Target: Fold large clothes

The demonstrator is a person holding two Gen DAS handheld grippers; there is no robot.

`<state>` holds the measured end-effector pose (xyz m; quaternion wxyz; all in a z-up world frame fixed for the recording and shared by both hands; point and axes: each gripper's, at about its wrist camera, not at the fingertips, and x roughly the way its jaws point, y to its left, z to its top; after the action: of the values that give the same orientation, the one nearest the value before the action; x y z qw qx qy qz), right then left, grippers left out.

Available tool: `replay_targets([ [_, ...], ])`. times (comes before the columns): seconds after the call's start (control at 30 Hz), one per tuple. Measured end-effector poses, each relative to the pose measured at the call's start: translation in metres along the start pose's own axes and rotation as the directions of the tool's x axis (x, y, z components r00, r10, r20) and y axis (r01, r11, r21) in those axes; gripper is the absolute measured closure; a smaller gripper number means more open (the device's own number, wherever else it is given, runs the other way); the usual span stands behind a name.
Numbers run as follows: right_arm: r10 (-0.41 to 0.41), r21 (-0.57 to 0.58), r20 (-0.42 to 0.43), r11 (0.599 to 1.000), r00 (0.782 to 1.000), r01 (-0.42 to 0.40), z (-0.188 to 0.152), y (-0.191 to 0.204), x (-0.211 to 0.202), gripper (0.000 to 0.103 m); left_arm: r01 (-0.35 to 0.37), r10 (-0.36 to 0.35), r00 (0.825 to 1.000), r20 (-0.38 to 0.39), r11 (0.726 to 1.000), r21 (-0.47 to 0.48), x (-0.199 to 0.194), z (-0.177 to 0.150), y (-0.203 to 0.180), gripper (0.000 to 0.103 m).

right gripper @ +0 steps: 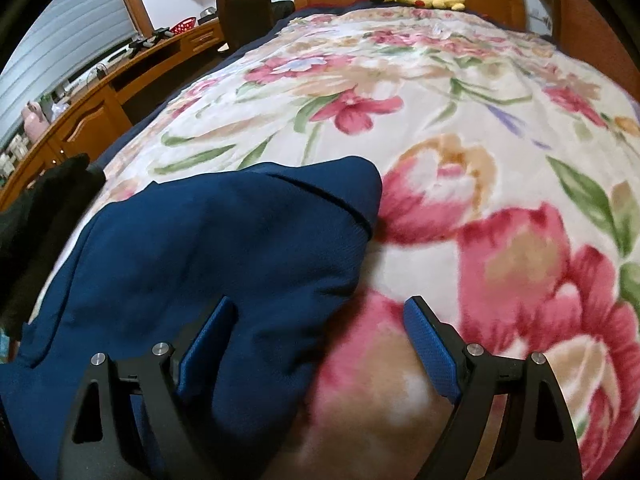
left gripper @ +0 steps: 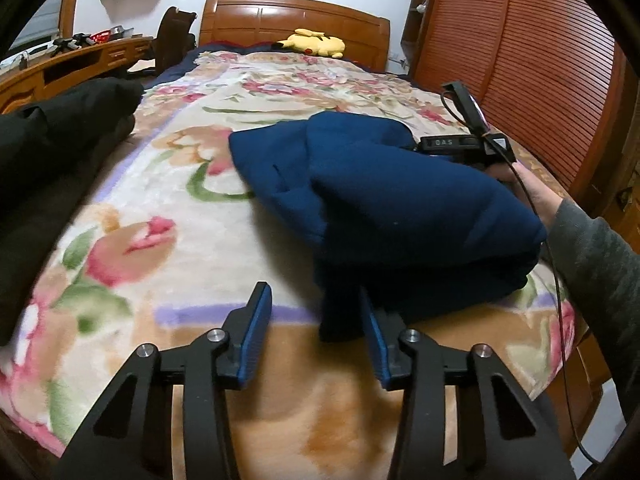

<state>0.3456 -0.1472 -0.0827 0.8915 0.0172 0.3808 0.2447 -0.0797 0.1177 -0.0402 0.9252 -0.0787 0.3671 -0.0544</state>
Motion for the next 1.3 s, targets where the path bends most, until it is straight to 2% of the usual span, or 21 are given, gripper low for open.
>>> replay_targets([
  [0.1,0.025,0.001,0.007,1.000,1.000,-0.025,-0.002,-0.001,0.002,0.023,0.002,-0.002,1.000,-0.004,1.000,0.007,0.003,0.001,-0.005,0.059],
  [0.2,0.059,-0.012,0.016,0.998,0.998,-0.059,-0.005,0.000,0.001,0.036,0.003,-0.003,1.000,-0.005,1.000,0.004,0.006,0.003,-0.007,0.060],
  [0.23,0.069,-0.013,0.019,0.998,0.997,-0.069,-0.006,0.000,0.000,0.043,0.006,-0.006,1.000,-0.006,1.000,0.000,0.007,0.004,-0.007,0.061],
  [0.27,0.089,-0.014,0.020,0.996,0.996,-0.088,-0.007,0.000,0.000,0.048,0.010,-0.010,1.000,-0.008,1.000,-0.006,0.008,0.004,-0.007,0.065],
  [0.3,0.111,-0.014,0.020,0.994,0.994,-0.111,-0.008,-0.001,0.000,0.058,0.016,-0.016,1.000,-0.012,1.000,-0.010,0.010,0.005,-0.007,0.069],
  [0.33,0.134,-0.013,0.017,0.991,0.991,-0.134,-0.009,-0.001,0.000,0.064,0.024,-0.024,1.000,-0.019,1.000,-0.011,0.011,0.005,-0.008,0.075],
  [0.43,0.149,-0.036,0.013,0.988,0.989,-0.149,-0.011,0.001,0.001,0.077,0.018,-0.018,1.000,-0.020,1.000,0.004,0.012,0.008,-0.012,0.088],
  [0.5,0.146,-0.059,0.021,0.988,0.989,-0.145,-0.012,0.003,0.000,0.081,0.021,-0.021,1.000,-0.006,1.000,-0.001,0.010,0.010,-0.010,0.092],
  [0.63,0.086,-0.105,0.075,0.991,0.993,-0.078,-0.012,0.010,-0.010,0.094,0.020,-0.020,1.000,0.015,1.000,-0.001,0.005,0.014,-0.010,0.094],
  [0.7,0.036,-0.120,0.100,0.992,0.994,-0.024,-0.013,0.017,-0.017,0.096,0.017,-0.017,1.000,0.013,1.000,-0.016,0.003,0.017,-0.007,0.095],
  [0.83,-0.083,-0.189,0.133,0.976,0.988,0.107,-0.015,0.041,-0.030,0.097,0.021,-0.017,0.998,0.067,0.999,-0.047,-0.011,0.022,-0.003,0.097],
  [1.03,-0.135,-0.235,0.191,0.956,0.972,0.179,-0.015,0.067,-0.063,0.098,0.026,-0.022,0.993,0.115,0.999,-0.040,-0.032,0.028,0.005,0.097],
  [1.3,-0.161,-0.314,0.249,0.920,0.955,0.237,-0.017,0.114,-0.091,0.098,-0.033,0.030,0.980,0.196,0.999,0.011,-0.069,0.061,0.033,0.097],
])
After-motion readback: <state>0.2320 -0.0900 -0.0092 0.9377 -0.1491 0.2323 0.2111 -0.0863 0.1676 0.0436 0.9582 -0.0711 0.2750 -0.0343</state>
